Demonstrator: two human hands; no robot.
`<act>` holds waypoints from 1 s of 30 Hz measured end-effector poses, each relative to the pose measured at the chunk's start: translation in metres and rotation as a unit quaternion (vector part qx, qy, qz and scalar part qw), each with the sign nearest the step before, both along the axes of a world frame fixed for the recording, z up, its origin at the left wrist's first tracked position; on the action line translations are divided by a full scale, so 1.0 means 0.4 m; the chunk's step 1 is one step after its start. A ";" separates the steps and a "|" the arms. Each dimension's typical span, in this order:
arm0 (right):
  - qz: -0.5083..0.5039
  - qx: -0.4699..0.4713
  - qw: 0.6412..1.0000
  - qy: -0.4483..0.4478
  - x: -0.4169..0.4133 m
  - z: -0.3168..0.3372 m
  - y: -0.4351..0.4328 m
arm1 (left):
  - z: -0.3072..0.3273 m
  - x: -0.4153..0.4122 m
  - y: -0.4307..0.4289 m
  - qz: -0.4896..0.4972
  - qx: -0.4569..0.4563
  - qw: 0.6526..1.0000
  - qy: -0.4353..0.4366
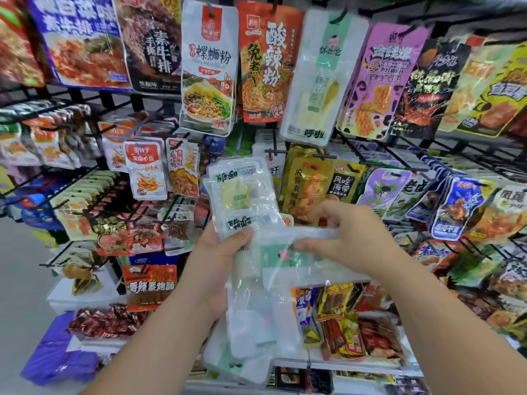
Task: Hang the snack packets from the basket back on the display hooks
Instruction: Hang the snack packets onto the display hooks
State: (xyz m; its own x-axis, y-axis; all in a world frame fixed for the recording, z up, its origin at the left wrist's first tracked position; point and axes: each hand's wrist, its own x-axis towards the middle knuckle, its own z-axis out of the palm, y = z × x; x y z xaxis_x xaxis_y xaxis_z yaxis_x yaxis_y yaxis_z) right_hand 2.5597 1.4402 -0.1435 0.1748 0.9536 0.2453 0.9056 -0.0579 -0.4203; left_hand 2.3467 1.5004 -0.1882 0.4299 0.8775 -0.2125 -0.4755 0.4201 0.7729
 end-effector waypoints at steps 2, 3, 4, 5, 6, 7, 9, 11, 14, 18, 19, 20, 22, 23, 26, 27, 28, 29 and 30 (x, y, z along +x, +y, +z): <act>-0.004 0.027 0.997 0.078 0.017 -0.002 -0.016 | 0.009 -0.006 0.006 0.001 0.003 1.000 0.004; 0.004 0.035 0.990 0.139 0.022 0.000 -0.024 | 0.012 -0.010 0.009 0.002 0.005 1.000 0.006; 0.015 0.039 0.976 0.212 0.026 0.005 -0.032 | 0.017 -0.014 0.010 0.004 0.006 1.000 0.007; 0.027 0.045 0.958 0.283 0.027 0.016 -0.038 | 0.021 -0.019 0.013 0.005 0.006 1.000 0.009; 0.035 0.050 0.937 0.343 0.023 0.031 -0.041 | 0.025 -0.023 0.015 0.004 0.008 1.000 0.012; 0.040 0.057 0.919 0.388 0.021 0.048 -0.040 | 0.031 -0.026 0.016 0.002 0.010 1.000 0.016; 0.041 0.090 0.901 0.422 0.019 0.090 -0.027 | 0.051 -0.028 0.012 0.000 0.015 1.000 0.023; 0.038 0.140 0.898 0.415 0.015 0.134 -0.006 | 0.076 -0.025 0.001 0.001 0.015 1.000 0.026; 0.022 0.176 0.897 0.405 0.007 0.171 0.023 | 0.106 -0.024 -0.030 -0.011 0.013 0.999 0.033; 0.023 0.168 0.893 0.417 -0.011 0.145 0.061 | 0.107 -0.044 -0.052 -0.004 -0.001 1.000 0.027; 0.024 0.166 0.890 0.424 -0.015 0.134 0.066 | 0.107 -0.051 -0.057 -0.002 -0.003 1.000 0.026; 0.028 0.161 0.887 0.431 -0.025 0.122 0.073 | 0.103 -0.062 -0.063 0.009 -0.005 1.000 0.028; 0.035 0.150 0.887 0.435 -0.048 0.100 0.087 | 0.093 -0.087 -0.073 0.033 -0.009 0.999 0.029; 0.039 0.147 0.887 0.436 -0.057 0.090 0.095 | 0.093 -0.099 -0.079 0.042 -0.008 0.999 0.026; 0.040 0.142 0.890 0.432 -0.086 0.080 0.113 | 0.092 -0.137 -0.079 0.071 -0.003 0.997 0.019; 0.038 0.143 0.889 0.434 -0.093 0.083 0.116 | 0.097 -0.146 -0.076 0.084 -0.001 0.996 0.017; 0.041 0.145 0.886 0.438 -0.097 0.086 0.119 | 0.103 -0.154 -0.071 0.096 0.005 0.995 0.014; 0.045 0.147 0.884 0.442 -0.101 0.090 0.120 | 0.112 -0.158 -0.065 0.105 0.011 0.994 0.006; 0.050 0.150 0.881 0.447 -0.104 0.096 0.119 | 0.124 -0.159 -0.057 0.112 0.019 0.993 -0.006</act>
